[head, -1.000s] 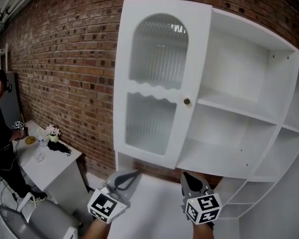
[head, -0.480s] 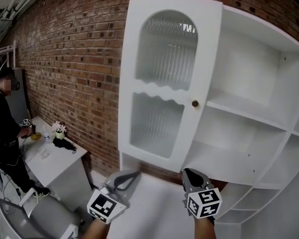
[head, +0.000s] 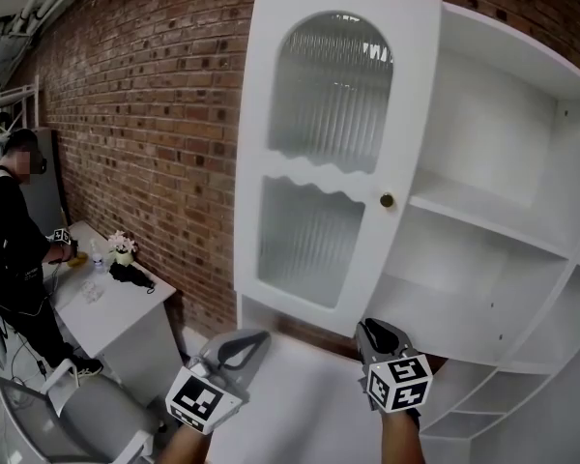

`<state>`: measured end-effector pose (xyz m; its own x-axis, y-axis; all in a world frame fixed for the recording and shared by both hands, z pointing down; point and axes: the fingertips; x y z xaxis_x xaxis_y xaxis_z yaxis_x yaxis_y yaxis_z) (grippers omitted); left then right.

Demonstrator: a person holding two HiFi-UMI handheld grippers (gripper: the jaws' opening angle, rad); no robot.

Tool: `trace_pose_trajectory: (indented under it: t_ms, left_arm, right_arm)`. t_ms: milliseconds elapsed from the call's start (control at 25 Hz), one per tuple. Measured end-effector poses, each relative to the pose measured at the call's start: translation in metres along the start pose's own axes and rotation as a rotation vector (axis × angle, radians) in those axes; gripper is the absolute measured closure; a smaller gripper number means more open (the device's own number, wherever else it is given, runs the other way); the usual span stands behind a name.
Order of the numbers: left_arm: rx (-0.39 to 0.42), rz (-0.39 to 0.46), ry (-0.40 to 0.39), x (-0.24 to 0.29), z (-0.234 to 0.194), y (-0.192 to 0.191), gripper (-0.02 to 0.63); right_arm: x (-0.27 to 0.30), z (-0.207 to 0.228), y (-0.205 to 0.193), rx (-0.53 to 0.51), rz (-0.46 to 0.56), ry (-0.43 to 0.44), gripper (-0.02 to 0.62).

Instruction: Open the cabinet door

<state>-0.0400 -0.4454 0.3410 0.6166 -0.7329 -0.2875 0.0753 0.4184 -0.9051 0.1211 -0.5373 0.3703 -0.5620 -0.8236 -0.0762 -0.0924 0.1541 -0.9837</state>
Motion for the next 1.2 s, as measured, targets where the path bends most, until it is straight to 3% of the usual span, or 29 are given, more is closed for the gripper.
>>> trace_pose_trajectory:
  t_ms: [440, 840, 1200]
  left_arm:
    - [0.005, -0.017, 0.026, -0.004, -0.004, -0.007, 0.604]
    - [0.018, -0.020, 0.025, -0.002, 0.001, -0.003, 0.604]
    - [0.021, -0.012, 0.024, -0.021, 0.007, 0.012, 0.604]
  right_arm:
    - [0.017, 0.002, -0.005, -0.002, -0.004, 0.040, 0.485]
    - [0.010, -0.006, -0.004, 0.000, -0.008, 0.067, 0.505]
    - [-0.019, -0.042, 0.005, 0.003, -0.005, 0.090, 0.522]
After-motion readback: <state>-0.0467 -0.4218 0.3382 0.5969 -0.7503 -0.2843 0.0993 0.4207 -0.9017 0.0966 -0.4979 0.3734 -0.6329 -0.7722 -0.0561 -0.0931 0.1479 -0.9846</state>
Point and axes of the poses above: the fingertips, and each gripper's own axes: x forward along the fingers, z to its right, y out of its top, and after that the axes turned 8 degrees about z, right-handed
